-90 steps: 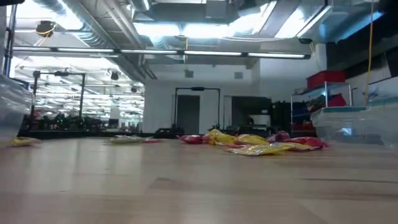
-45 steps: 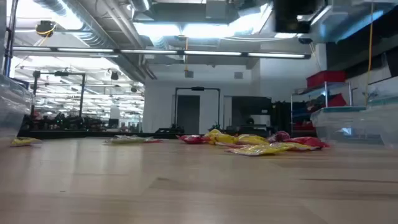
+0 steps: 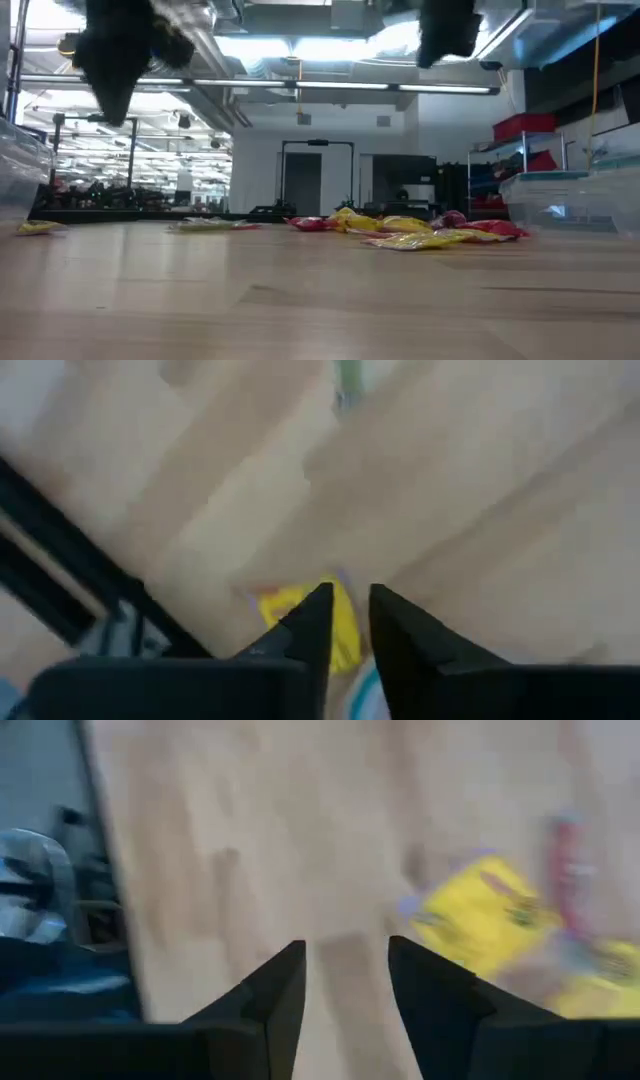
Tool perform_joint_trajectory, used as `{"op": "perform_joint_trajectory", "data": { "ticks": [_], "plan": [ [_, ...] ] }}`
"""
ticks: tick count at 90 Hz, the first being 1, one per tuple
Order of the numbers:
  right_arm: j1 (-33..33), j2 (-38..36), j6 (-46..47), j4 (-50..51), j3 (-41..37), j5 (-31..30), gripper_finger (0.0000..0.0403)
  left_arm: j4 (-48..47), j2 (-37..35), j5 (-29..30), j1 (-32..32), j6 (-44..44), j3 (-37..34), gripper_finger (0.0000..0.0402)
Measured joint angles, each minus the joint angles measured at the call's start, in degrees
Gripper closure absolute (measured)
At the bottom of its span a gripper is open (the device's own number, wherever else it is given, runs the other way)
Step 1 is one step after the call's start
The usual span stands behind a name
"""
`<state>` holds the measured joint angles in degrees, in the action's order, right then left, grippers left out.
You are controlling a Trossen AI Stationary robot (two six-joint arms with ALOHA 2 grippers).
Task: Sort candy
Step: Open the rectangular transparent bin
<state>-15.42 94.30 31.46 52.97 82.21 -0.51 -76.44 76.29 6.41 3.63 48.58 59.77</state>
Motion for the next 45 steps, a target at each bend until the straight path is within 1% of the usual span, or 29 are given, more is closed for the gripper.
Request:
{"op": "perform_joint_trajectory", "data": {
  "ticks": [12,20,29,45],
  "plan": [
    [0.1,-1.11,-4.89,1.88,-0.01,-4.14,0.0269,0.93,-0.02,-8.62,-2.88,-0.43,-5.84,0.0279],
    [0.11,-1.33,-10.4,1.19,0.0,-6.64,0.0269,2.03,-0.01,-12.28,-4.4,0.9,-10.2,0.0246],
    [0.58,-1.24,-15.66,1.25,0.0,-7.4,0.0269,5.62,0.01,-14.09,-5.83,4.16,-14.45,0.0217],
    [1.73,-1.26,-21.78,3.25,-0.26,-4.31,0.0269,11.95,0.0,-15.08,-7.73,11.92,-18.33,0.0189]
  ]
}}
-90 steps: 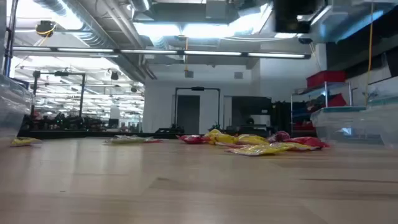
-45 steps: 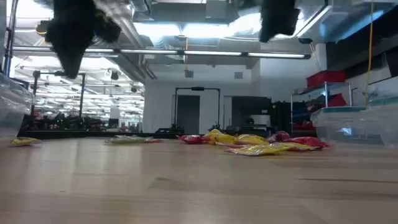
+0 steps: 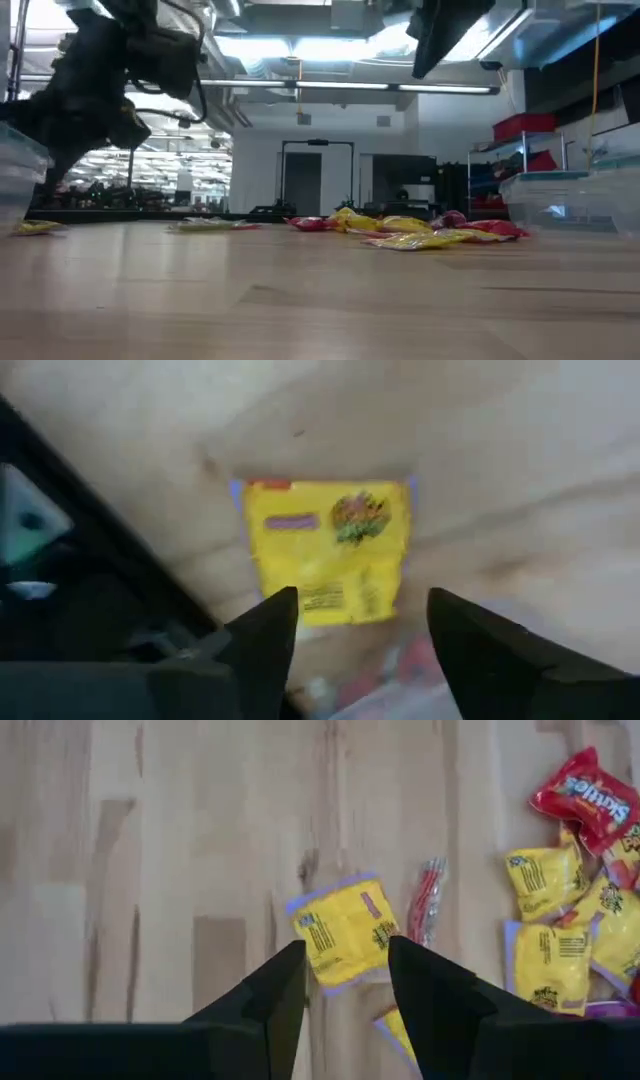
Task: Sort candy
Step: Open the rectangular transparent bin
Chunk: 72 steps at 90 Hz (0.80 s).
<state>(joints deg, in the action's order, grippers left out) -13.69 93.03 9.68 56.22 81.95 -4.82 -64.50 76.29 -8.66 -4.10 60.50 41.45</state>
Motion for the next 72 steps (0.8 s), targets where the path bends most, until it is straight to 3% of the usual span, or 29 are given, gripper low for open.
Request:
{"op": "perform_joint_trajectory", "data": {
  "ticks": [22,44,56,61,72],
  "plan": [
    [3.45,-0.2,-5.56,2.58,0.0,1.82,0.0269,6.79,0.09,0.04,-1.3,5.47,-5.41,0.0187],
    [6.09,-0.26,-5.56,1.89,0.0,4.29,0.0269,12.57,-0.02,-0.26,-1.33,4.81,-10.55,0.019],
    [6.76,-0.26,-4.28,1.11,0.0,4.37,0.0269,15.98,-0.04,1.48,-1.81,2.05,-10.62,0.0228],
    [7.36,-0.28,-2.34,-0.05,0.0,4.33,0.0269,21.86,-0.24,2.1,-2.99,1.66,-10.47,0.0252],
    [9.1,-0.28,2.7,-2.46,0.0,4.42,0.0269,36.71,0.08,13.22,-6.15,-0.18,-9.74,0.0295]
  ]
}}
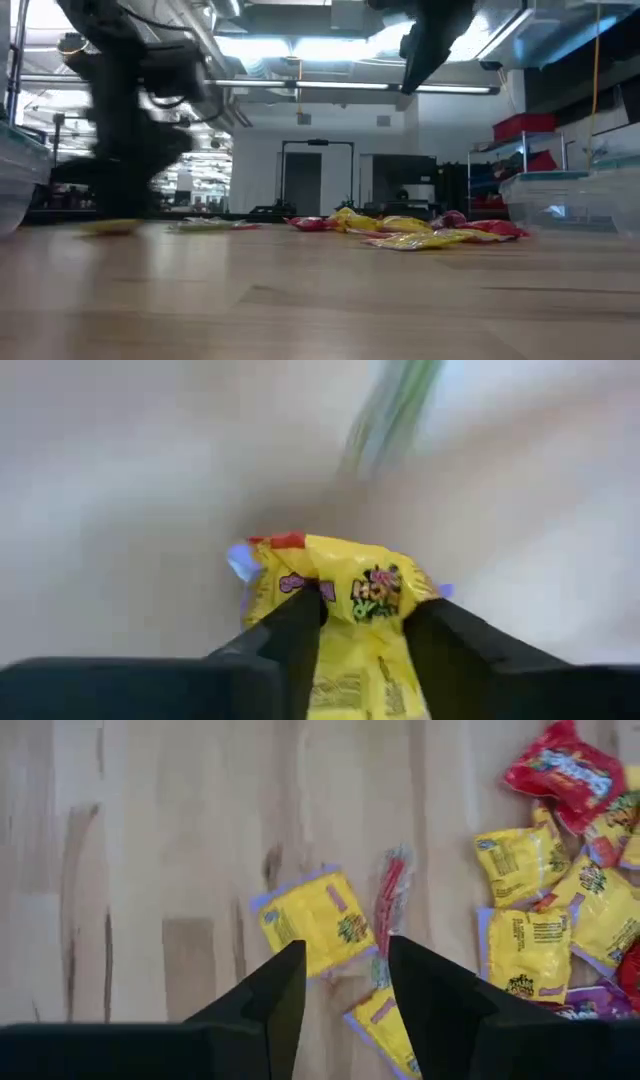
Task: Sort candy
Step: Open the rectangular transparent bin
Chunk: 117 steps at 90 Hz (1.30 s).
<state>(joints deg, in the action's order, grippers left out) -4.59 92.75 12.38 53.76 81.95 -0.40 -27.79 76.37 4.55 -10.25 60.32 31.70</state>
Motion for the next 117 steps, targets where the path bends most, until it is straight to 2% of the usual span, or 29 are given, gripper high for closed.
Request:
{"op": "perform_joint_trajectory", "data": {
  "ticks": [11,20,38,64,87,94,106,117],
  "plan": [
    [1.62,-0.02,4.68,-2.25,0.09,1.84,0.0269,16.76,0.2,12.47,-3.75,-7.77,0.6,0.031],
    [2.67,-0.02,8.48,-3.46,0.33,4.03,0.0269,23.64,-0.09,13.84,-7.4,-13.61,2.51,0.0307],
    [3.16,-0.02,14.59,-2.83,0.15,4.54,0.0269,24.28,-0.02,8.97,-11.74,-24.94,6.4,0.0288],
    [3.11,0.54,21.81,-2.79,0.15,2.82,0.0269,23.8,0.01,0.27,-14.72,-29.72,6.75,0.024],
    [3.11,6.85,22.16,-1.67,0.15,12.71,0.0269,23.95,-0.02,-8.53,-18.65,-32.67,6.82,0.0158],
    [2.82,9.54,22.11,-0.91,0.11,16.53,0.0269,23.66,-0.02,-13.27,-19.78,-32.51,6.82,0.0139],
    [1.15,14.65,20.88,0.05,0.09,23.28,0.0269,22.6,-0.02,-20.25,-20.15,-30.42,6.84,0.0128],
    [-1.2,20.45,19.0,-0.07,0.09,23.92,0.0269,18.1,-0.04,-23.93,-18.08,-29.47,6.86,0.0128]
  ]
}}
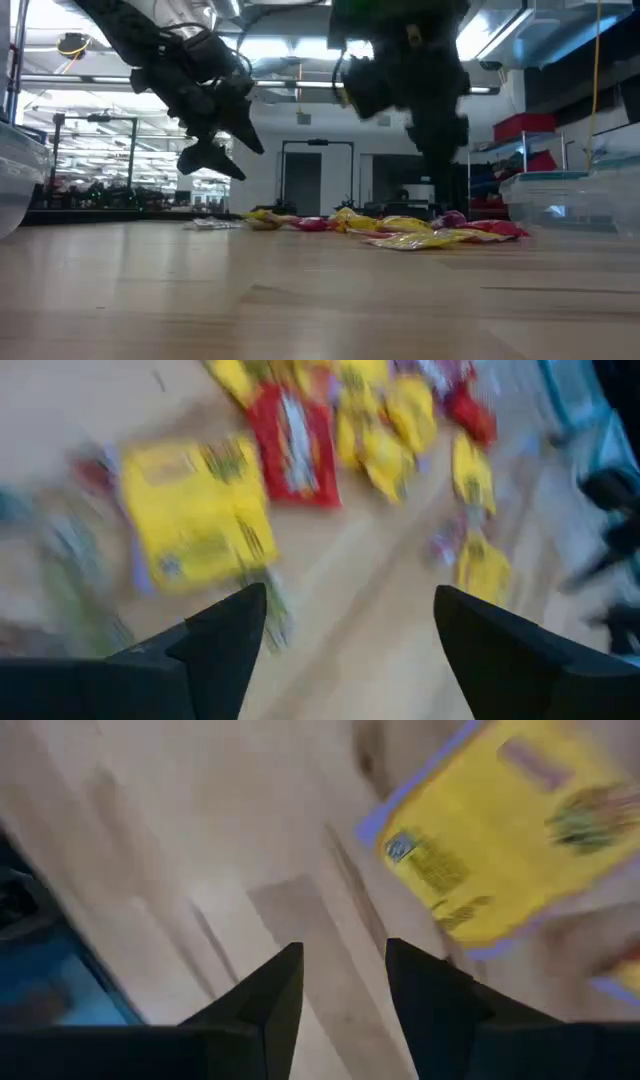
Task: Sort candy
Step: Open the rectangular transparent bin
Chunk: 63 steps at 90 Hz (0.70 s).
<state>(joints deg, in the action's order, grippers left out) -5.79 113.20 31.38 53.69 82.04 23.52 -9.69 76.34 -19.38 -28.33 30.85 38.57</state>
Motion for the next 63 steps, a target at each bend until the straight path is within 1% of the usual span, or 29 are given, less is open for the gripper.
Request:
{"op": "perform_joint_trajectory", "data": {
  "ticks": [11,24,30,44,54,63],
  "plan": [
    [-0.12,5.77,-0.11,0.26,-0.09,-0.74,0.0269,-5.83,0.0,0.02,3.82,-1.15,0.0,0.0127],
    [4.4,8.87,-0.12,0.77,0.63,2.11,0.0269,-10.0,0.0,2.59,9.52,-2.33,0.0,0.0127],
    [7.39,9.08,-0.14,0.45,0.61,2.95,0.0269,-10.55,0.0,4.11,11.86,-2.25,0.0,0.0127],
    [15.24,8.95,-0.06,-2.59,0.68,-0.56,0.0269,-10.95,0.0,8.09,16.34,0.16,0.0,0.0127],
    [19.68,9.04,1.55,-5.26,0.66,-0.77,0.0269,-10.97,0.0,9.95,18.38,1.61,0.0,0.0127],
    [22.37,8.69,2.44,-7.28,0.66,-2.0,0.0269,-11.0,-0.02,11.02,19.49,3.04,0.0,0.0127]
  ]
}}
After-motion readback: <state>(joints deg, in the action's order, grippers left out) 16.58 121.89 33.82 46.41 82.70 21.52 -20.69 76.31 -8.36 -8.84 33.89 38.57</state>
